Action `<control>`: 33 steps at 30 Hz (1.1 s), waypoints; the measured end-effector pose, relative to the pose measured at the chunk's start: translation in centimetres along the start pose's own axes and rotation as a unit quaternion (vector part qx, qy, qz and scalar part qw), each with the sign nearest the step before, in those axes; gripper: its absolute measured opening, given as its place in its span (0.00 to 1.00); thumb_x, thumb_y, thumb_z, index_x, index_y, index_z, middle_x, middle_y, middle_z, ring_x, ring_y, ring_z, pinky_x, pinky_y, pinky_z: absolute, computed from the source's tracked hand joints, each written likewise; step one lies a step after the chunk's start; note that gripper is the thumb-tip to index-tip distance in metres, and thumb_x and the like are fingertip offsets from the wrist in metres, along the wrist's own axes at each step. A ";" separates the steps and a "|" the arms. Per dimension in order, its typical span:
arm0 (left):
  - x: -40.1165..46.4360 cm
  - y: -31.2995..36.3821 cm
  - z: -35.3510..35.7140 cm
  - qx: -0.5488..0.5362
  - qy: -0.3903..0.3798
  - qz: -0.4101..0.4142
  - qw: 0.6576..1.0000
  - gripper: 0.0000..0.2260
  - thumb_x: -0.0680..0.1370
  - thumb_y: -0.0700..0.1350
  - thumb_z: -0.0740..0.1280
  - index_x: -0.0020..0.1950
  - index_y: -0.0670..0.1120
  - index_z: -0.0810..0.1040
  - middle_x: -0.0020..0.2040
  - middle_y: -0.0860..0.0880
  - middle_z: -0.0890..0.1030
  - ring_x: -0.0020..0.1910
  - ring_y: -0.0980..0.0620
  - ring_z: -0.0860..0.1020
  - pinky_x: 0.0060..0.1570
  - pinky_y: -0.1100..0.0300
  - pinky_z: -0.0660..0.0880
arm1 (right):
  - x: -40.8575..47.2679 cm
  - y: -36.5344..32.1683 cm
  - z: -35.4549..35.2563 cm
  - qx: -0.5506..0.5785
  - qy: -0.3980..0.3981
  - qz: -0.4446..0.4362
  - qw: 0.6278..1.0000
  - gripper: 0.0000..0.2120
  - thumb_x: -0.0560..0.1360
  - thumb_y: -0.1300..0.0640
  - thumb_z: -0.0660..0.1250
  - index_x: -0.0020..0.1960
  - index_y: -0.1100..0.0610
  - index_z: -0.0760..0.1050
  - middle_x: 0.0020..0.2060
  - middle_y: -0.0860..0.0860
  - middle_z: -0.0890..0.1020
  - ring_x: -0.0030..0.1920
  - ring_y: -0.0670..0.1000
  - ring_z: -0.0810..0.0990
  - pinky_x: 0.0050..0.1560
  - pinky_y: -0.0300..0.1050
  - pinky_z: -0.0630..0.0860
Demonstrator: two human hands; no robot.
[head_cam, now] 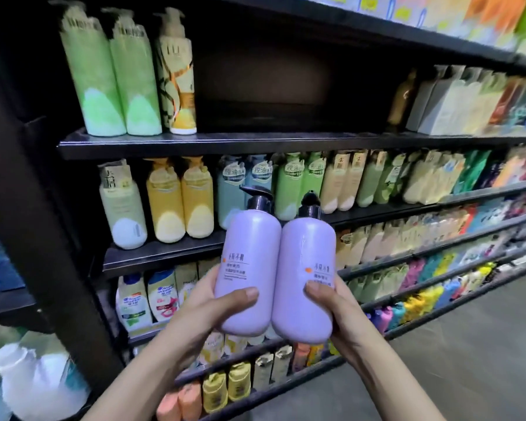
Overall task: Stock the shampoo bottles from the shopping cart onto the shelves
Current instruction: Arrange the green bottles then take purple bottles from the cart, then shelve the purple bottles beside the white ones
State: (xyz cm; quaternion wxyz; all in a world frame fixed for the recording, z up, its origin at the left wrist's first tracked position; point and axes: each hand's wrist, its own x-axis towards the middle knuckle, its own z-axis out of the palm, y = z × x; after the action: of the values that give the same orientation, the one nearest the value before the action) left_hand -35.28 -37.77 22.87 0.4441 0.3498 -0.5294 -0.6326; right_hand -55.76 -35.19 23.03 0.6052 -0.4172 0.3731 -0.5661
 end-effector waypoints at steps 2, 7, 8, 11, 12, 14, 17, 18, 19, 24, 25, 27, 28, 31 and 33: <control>2.6 1.1 -0.6 0.009 0.009 0.017 1.000 0.34 0.60 0.48 0.75 0.65 0.44 0.73 0.57 0.43 0.82 0.55 0.43 0.81 0.48 0.54 0.78 | 2.9 -1.2 -0.2 0.002 -0.016 -0.011 1.000 0.41 0.55 0.54 0.79 0.66 0.61 0.71 0.53 0.60 0.83 0.49 0.57 0.84 0.41 0.48 0.80; 8.4 5.3 -1.9 0.037 0.043 0.070 0.996 0.34 0.57 0.49 0.76 0.62 0.44 0.74 0.54 0.44 0.83 0.51 0.47 0.82 0.43 0.59 0.79 | 10.3 -4.4 0.3 -0.027 -0.054 -0.059 0.996 0.42 0.55 0.53 0.79 0.66 0.60 0.70 0.54 0.59 0.83 0.51 0.57 0.83 0.41 0.47 0.80; 9.6 6.1 -2.0 0.053 0.058 0.082 0.993 0.34 0.56 0.50 0.76 0.61 0.44 0.74 0.52 0.45 0.84 0.49 0.49 0.83 0.41 0.60 0.78 | 11.8 -5.1 0.5 -0.037 -0.059 -0.071 0.995 0.40 0.56 0.54 0.77 0.65 0.60 0.70 0.52 0.59 0.83 0.49 0.56 0.84 0.40 0.46 0.80; 12.7 8.6 -2.3 0.113 0.118 0.116 0.980 0.36 0.52 0.55 0.76 0.59 0.46 0.74 0.52 0.47 0.84 0.48 0.51 0.82 0.46 0.57 0.79 | 16.0 -7.5 0.6 -0.053 -0.080 -0.108 0.990 0.33 0.58 0.54 0.73 0.62 0.60 0.72 0.48 0.56 0.84 0.46 0.53 0.84 0.40 0.44 0.80; 13.8 9.4 -2.5 0.123 0.134 0.131 0.975 0.37 0.51 0.55 0.76 0.58 0.46 0.74 0.52 0.48 0.83 0.49 0.52 0.82 0.47 0.57 0.79 | 17.5 -8.4 0.7 -0.061 -0.089 -0.121 0.987 0.32 0.58 0.54 0.73 0.61 0.59 0.72 0.48 0.55 0.84 0.47 0.53 0.83 0.41 0.44 0.79; 15.7 10.8 -2.6 0.141 0.162 0.160 0.963 0.36 0.51 0.56 0.76 0.57 0.48 0.74 0.51 0.50 0.83 0.48 0.54 0.82 0.46 0.60 0.78 | 20.4 -10.1 0.8 -0.081 -0.106 -0.147 0.980 0.30 0.59 0.54 0.74 0.60 0.58 0.73 0.48 0.55 0.84 0.47 0.52 0.83 0.41 0.44 0.79; 18.5 13.1 -2.8 0.166 0.204 0.196 0.945 0.35 0.50 0.58 0.76 0.55 0.50 0.75 0.50 0.53 0.83 0.47 0.57 0.82 0.46 0.61 0.77 | 24.3 -12.8 1.5 -0.103 -0.128 -0.179 0.970 0.34 0.58 0.54 0.75 0.62 0.60 0.71 0.51 0.57 0.83 0.49 0.53 0.83 0.43 0.44 0.79; 19.5 13.9 -2.9 0.178 0.214 0.205 0.938 0.36 0.50 0.58 0.75 0.55 0.50 0.74 0.50 0.53 0.83 0.46 0.59 0.82 0.45 0.62 0.77 | 25.5 -13.6 1.7 -0.109 -0.130 -0.188 0.967 0.35 0.58 0.54 0.75 0.63 0.60 0.71 0.51 0.56 0.83 0.49 0.53 0.83 0.43 0.44 0.79; 20.5 14.6 -3.0 0.191 0.222 0.213 0.932 0.36 0.50 0.59 0.75 0.55 0.50 0.74 0.50 0.54 0.83 0.46 0.60 0.82 0.44 0.64 0.76 | 26.6 -14.2 1.8 -0.113 -0.132 -0.198 0.965 0.36 0.57 0.53 0.75 0.63 0.59 0.71 0.51 0.55 0.83 0.49 0.53 0.83 0.43 0.44 0.79; 24.5 16.7 -3.3 0.251 0.258 0.265 0.894 0.39 0.52 0.60 0.76 0.61 0.51 0.72 0.54 0.57 0.81 0.50 0.63 0.80 0.50 0.64 0.76 | 31.8 -16.3 1.9 -0.135 -0.122 -0.246 0.952 0.38 0.56 0.52 0.76 0.63 0.59 0.70 0.54 0.56 0.83 0.51 0.54 0.83 0.47 0.49 0.80; 25.2 16.8 -3.4 0.260 0.264 0.271 0.888 0.40 0.53 0.60 0.76 0.62 0.51 0.72 0.55 0.57 0.81 0.51 0.63 0.79 0.51 0.64 0.75 | 32.6 -16.3 1.8 -0.140 -0.119 -0.252 0.950 0.39 0.56 0.52 0.77 0.64 0.59 0.69 0.55 0.57 0.82 0.53 0.57 0.82 0.50 0.52 0.80; 26.6 16.8 -3.7 0.282 0.278 0.272 0.877 0.41 0.52 0.61 0.76 0.63 0.53 0.71 0.55 0.58 0.80 0.52 0.65 0.79 0.50 0.65 0.75 | 34.2 -16.2 1.6 -0.152 -0.112 -0.260 0.947 0.40 0.55 0.51 0.78 0.64 0.57 0.69 0.57 0.58 0.81 0.56 0.58 0.81 0.54 0.56 0.79; 27.2 16.5 -3.9 0.293 0.286 0.268 0.872 0.41 0.52 0.61 0.76 0.63 0.54 0.70 0.55 0.59 0.79 0.52 0.65 0.78 0.51 0.65 0.75 | 34.9 -16.0 1.4 -0.159 -0.109 -0.261 0.946 0.40 0.55 0.50 0.78 0.64 0.56 0.69 0.57 0.57 0.81 0.56 0.57 0.81 0.54 0.54 0.79; 28.7 15.3 -4.6 0.300 0.302 0.258 0.867 0.40 0.53 0.61 0.76 0.62 0.57 0.67 0.55 0.62 0.79 0.53 0.65 0.78 0.56 0.58 0.76 | 36.4 -15.5 1.2 -0.181 -0.103 -0.266 0.941 0.39 0.54 0.48 0.78 0.62 0.52 0.69 0.56 0.51 0.80 0.54 0.48 0.81 0.49 0.42 0.79; 29.4 15.0 -4.9 0.308 0.317 0.255 0.860 0.39 0.53 0.62 0.75 0.62 0.58 0.66 0.52 0.65 0.78 0.52 0.67 0.77 0.55 0.58 0.75 | 37.2 -15.5 1.1 -0.193 -0.111 -0.261 0.939 0.40 0.54 0.48 0.78 0.63 0.50 0.68 0.56 0.48 0.80 0.54 0.45 0.81 0.48 0.40 0.78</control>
State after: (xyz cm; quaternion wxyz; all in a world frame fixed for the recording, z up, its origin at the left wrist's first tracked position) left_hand -38.59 -67.61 37.48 0.6033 0.5034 -0.5983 -0.1571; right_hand -57.54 -72.31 38.55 0.3819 -0.6689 0.2833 -0.5713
